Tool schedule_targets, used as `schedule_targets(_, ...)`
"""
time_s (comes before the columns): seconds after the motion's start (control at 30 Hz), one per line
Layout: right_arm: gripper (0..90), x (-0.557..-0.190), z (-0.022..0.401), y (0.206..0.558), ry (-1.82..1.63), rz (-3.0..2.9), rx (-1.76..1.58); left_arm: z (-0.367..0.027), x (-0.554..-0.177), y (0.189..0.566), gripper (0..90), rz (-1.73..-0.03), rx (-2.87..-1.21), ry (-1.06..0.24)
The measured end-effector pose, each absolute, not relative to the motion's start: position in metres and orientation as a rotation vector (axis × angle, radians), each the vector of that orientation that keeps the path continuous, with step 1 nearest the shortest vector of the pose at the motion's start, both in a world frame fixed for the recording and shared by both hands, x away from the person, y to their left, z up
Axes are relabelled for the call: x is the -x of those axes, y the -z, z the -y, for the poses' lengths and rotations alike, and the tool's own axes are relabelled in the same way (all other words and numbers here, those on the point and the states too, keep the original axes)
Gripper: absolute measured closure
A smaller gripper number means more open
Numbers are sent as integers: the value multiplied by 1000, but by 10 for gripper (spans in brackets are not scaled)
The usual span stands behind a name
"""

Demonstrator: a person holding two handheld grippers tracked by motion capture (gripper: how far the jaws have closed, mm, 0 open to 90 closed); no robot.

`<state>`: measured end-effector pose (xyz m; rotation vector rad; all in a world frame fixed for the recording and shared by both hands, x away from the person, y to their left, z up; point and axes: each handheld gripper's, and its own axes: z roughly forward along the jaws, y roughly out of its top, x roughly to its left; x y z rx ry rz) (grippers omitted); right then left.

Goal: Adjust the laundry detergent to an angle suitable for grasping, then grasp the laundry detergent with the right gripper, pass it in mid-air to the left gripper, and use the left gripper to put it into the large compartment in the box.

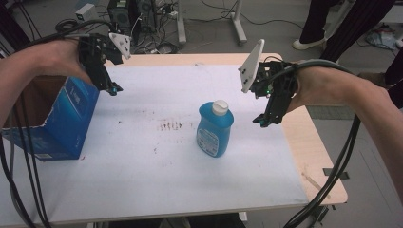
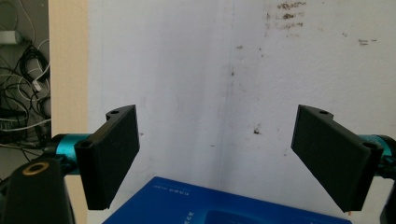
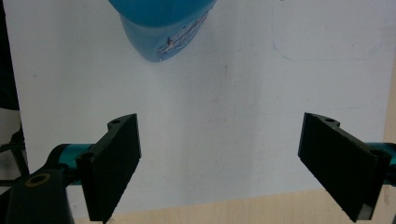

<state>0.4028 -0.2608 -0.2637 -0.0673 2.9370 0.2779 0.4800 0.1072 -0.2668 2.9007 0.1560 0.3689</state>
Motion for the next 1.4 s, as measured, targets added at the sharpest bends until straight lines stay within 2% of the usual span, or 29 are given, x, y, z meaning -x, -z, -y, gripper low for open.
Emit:
schedule_targets(0.87,125,-390,262,272,-336,-2984,28,-103,-464,259,152,-146,-2924,-386)
schedule_targets(1.4,125,-356,260,299,-570,-2916,-279,-101,-461,255,152,-120,-2873,-409)
